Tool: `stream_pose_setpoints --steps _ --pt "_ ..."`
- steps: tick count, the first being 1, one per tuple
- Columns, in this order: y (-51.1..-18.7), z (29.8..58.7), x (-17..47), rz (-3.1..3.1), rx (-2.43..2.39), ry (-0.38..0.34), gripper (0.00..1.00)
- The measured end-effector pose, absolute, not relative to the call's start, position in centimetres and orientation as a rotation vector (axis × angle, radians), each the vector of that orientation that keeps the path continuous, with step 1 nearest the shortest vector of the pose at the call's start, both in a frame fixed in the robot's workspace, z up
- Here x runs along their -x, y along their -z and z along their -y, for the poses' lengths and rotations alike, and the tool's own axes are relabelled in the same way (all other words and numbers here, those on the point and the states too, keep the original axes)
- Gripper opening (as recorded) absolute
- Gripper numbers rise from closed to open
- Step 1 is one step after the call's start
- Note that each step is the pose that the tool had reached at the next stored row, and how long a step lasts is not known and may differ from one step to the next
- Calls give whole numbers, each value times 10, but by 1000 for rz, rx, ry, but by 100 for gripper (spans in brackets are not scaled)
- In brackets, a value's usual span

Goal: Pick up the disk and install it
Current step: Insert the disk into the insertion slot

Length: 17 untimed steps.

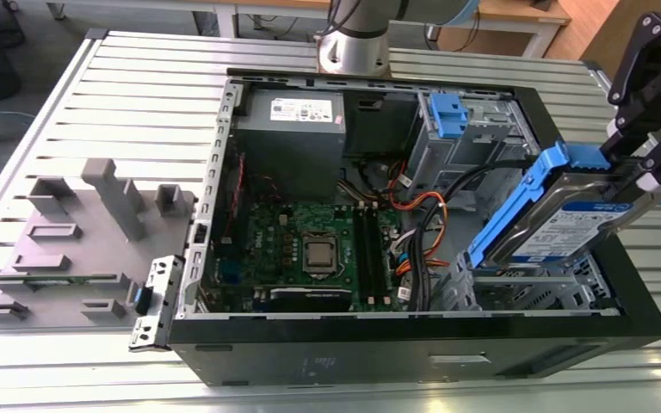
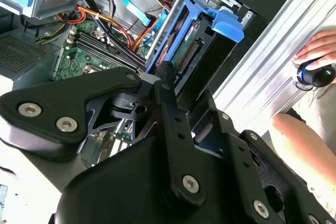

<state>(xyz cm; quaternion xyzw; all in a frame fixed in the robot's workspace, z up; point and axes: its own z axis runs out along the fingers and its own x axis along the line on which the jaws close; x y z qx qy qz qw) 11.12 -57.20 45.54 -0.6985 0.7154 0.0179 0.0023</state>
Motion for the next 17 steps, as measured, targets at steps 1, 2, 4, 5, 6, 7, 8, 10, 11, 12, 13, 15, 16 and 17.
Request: stream_pose_setpoints --steps 1,2,4,5,6,7,8,10,11,12,13,15,16,17 --pt "-455 572 -111 -2244 2191 -56 35" --pt "-455 572 -111 -2244 2191 -56 35" --pt "-455 573 -111 -2244 2191 -56 35" --pt "-454 573 -111 -2244 2191 -56 35" --pt "-453 573 -111 -2244 2191 -56 35" --pt "-453 573 -111 -2244 2191 -56 35" --pt "-452 573 -111 -2244 2191 -56 35" --pt "-453 573 -111 -2244 2191 -56 35" --pt "-452 573 -111 -2244 2191 -56 35" --pt "-452 573 -111 -2244 2191 -56 35" --pt "-452 573 -111 -2244 2191 -56 35" --pt "-450 573 -111 -2244 2191 -56 35" --pt "-448 573 -111 -2244 2191 -56 35" --pt "-447 573 -111 -2244 2191 -56 35"
